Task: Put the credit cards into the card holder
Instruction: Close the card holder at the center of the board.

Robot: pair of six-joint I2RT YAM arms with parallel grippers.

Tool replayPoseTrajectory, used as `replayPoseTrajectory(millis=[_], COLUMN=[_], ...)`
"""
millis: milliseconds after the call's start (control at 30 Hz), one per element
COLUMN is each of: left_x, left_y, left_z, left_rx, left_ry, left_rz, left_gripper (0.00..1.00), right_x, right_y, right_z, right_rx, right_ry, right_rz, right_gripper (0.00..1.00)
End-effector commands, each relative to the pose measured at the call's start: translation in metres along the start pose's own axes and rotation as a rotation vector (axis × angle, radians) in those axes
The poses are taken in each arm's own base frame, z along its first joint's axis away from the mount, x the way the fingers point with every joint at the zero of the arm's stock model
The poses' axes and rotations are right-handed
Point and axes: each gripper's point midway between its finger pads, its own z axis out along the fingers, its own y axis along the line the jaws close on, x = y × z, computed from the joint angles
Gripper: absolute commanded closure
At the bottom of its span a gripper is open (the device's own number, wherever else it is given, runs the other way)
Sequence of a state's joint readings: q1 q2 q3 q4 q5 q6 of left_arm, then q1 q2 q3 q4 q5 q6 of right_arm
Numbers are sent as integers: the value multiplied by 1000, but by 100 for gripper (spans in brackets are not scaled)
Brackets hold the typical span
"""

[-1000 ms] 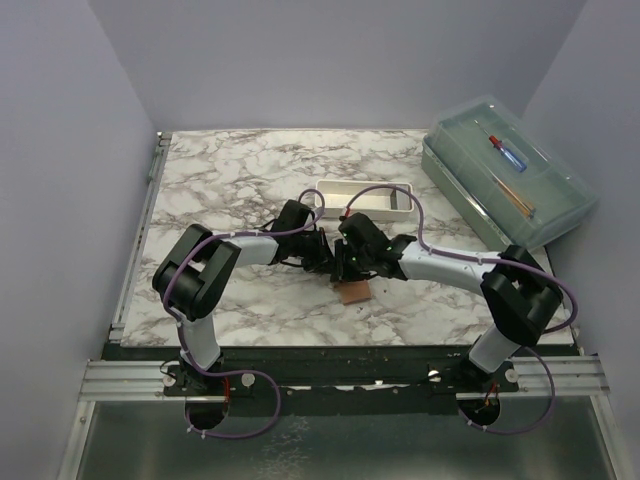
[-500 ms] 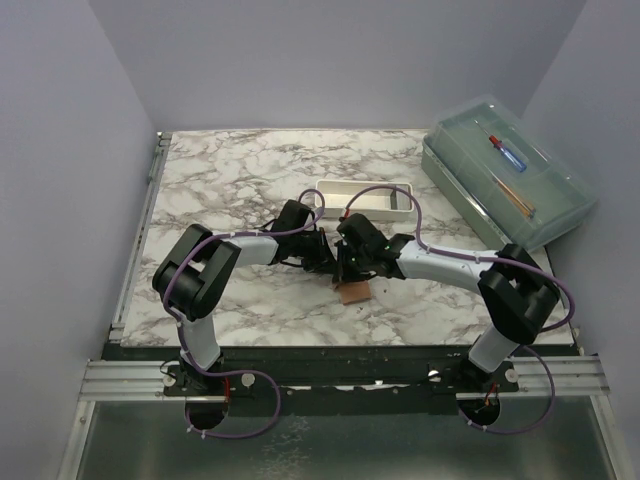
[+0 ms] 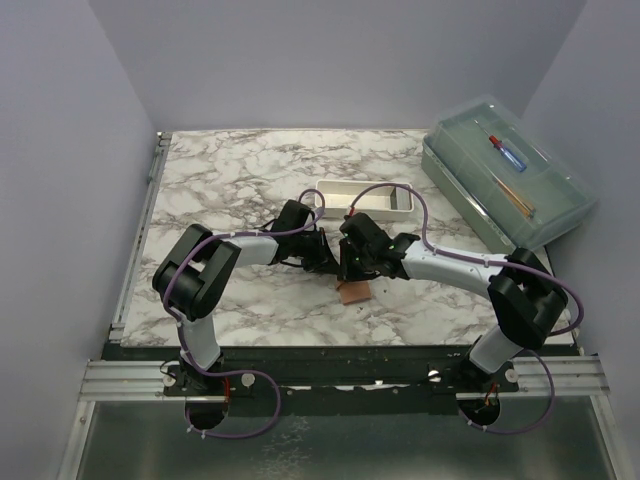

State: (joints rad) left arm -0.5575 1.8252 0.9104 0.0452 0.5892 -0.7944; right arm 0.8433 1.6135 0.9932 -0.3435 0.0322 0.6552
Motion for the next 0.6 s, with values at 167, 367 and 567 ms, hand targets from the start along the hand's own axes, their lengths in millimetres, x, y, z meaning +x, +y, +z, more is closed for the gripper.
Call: replayPoseTrajectory(millis=[167, 367, 567], left_x=[6, 7, 7], left_y=[28, 28, 28], left_z=[7, 6, 6], left_rx=[-97, -96, -96], left_ry=[6, 8, 9], left_rz=[-5, -4, -4], left_gripper=[100, 100, 100], right_x=[-2, -1, 1], right_y=[4, 9, 12], right_z=[0, 2, 5], right_rx=[-7, -30, -47], right_ry=[1, 8, 21], right_rz=[-16, -16, -18], right_gripper=[76, 78, 78])
